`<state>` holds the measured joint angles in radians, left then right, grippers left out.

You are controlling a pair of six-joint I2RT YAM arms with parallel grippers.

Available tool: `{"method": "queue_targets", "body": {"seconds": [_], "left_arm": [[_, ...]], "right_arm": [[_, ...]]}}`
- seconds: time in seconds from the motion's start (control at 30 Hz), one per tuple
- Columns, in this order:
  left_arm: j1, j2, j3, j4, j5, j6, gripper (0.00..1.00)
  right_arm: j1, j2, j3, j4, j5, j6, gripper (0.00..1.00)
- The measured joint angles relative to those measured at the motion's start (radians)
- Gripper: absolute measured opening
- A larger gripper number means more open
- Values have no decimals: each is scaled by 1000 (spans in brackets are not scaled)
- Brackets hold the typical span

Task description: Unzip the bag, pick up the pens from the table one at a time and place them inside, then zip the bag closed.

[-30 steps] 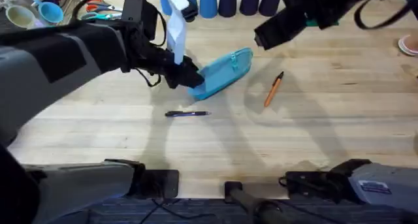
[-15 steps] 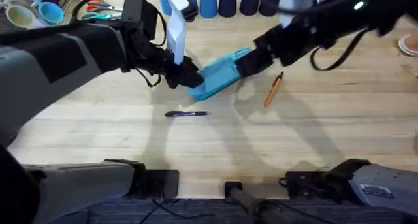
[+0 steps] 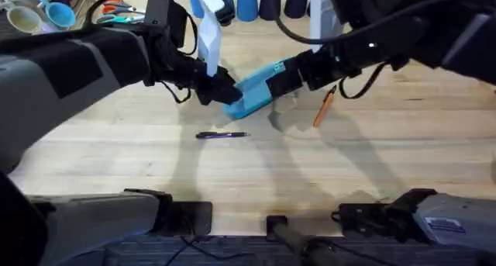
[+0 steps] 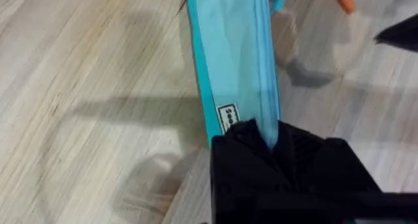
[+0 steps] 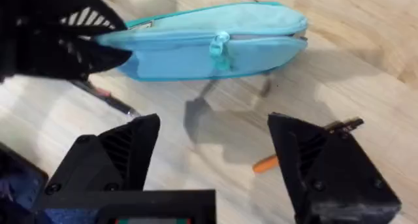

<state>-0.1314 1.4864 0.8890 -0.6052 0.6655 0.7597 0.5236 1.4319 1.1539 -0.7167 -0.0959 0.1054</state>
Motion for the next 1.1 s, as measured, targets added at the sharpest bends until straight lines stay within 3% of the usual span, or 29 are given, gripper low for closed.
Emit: {"method": "queue_targets", "body": {"seconds": [0.37,0.9,1.0,1.1], "left_arm": [[0,0,0,0,0,0,42],[0,0,0,3,-1,0,42],[0,0,0,3,-1,0,42],[0,0,0,3,-1,0,42]], "right_arm": [[0,128,-3,152,3,152,996],[0,202,-5,268,3,179,960],[0,204,-5,270,3,179,892],[0,214,-5,276,4,179,737]]}}
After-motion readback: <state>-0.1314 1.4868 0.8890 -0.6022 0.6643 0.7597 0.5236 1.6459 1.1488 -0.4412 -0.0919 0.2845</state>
